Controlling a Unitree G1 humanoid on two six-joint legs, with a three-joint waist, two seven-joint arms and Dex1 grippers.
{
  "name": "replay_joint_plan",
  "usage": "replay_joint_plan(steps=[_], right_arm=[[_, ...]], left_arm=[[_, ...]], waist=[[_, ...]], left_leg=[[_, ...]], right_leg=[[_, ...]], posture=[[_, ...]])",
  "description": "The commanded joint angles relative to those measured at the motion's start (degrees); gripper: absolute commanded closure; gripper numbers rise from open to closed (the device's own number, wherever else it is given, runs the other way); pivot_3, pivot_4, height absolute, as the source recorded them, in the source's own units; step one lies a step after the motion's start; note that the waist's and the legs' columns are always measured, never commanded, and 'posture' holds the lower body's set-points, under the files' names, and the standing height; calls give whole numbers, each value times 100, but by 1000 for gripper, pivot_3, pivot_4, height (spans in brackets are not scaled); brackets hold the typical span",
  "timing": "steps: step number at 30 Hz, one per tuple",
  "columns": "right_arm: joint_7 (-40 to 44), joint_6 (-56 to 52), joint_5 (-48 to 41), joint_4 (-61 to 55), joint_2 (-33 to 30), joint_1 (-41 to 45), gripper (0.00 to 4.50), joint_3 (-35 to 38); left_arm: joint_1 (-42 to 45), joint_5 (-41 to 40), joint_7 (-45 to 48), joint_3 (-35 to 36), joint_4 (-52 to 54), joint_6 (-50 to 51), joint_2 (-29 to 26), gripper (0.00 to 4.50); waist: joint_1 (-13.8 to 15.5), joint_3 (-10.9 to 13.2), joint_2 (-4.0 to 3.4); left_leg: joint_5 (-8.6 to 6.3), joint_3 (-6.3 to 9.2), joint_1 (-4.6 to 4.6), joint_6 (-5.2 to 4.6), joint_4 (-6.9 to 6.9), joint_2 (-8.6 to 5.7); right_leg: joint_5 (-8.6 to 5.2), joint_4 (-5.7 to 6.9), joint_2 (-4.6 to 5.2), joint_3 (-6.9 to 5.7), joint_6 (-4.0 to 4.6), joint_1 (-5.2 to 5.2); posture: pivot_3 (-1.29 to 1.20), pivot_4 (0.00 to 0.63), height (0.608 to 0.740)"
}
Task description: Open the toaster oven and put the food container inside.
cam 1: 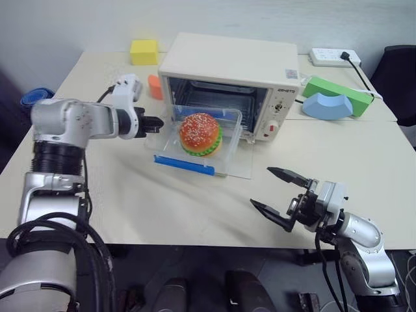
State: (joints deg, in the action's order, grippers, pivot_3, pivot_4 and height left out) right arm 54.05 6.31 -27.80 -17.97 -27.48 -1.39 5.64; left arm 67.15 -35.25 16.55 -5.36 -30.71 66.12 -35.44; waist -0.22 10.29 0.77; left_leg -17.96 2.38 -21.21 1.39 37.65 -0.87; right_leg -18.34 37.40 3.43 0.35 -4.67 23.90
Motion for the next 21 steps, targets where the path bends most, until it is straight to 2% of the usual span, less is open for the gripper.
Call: replay_joint_plan(steps=[1,3,8,13,16,19,21], right_arm=[[-182,91,19,-328,-2,-95,0,119],[-283,84,49,-421,9,-147,0,104],[-540,33,71,-642,16,-326,0,142],[-757,-218,-18,-813,-52,-349,0,141],[-872,-630,-96,-1051,-213,-234,0,104],[-1045,-1332,-29,-1240,-514,-80,653,-25],[-1158,-1798,-66,-1364,-638,32,1369,-191]], left_arm=[[375,561,338,-71,-479,-635,240,4367],[529,794,393,6,-931,-920,453,4367],[821,1199,722,94,-1433,-1132,678,2931],[825,1209,1073,486,-1277,-1109,517,1452],[405,1026,1896,589,-519,-954,23,1452],[-498,870,3063,649,482,-1340,-770,1415],[-1227,905,3875,634,991,-2010,-1241,1804]], waist=[[13,1,1],[24,1,2],[23,3,6],[-2,10,16],[-31,10,14],[-123,10,13],[-130,10,13]], left_leg=[[0,0,0,0,5,-1],[-1,1,-1,-2,10,-4],[-2,2,-1,-5,13,-8],[-3,1,-2,-5,13,-3],[-3,0,-2,-5,13,-1],[-2,0,1,-2,8,3],[-1,2,4,0,3,5]], right_leg=[[0,-6,1,0,0,0],[0,-4,3,0,-1,-2],[-2,1,5,-1,-4,-2],[-3,2,3,0,-5,-1],[-3,4,3,1,-5,0],[-3,17,3,4,-5,2],[-5,14,4,4,-1,2]], posture=[[0,150,740],[0,150,740],[0,150,740],[0,150,740],[0,150,740],[0,150,740],[0,150,740]])
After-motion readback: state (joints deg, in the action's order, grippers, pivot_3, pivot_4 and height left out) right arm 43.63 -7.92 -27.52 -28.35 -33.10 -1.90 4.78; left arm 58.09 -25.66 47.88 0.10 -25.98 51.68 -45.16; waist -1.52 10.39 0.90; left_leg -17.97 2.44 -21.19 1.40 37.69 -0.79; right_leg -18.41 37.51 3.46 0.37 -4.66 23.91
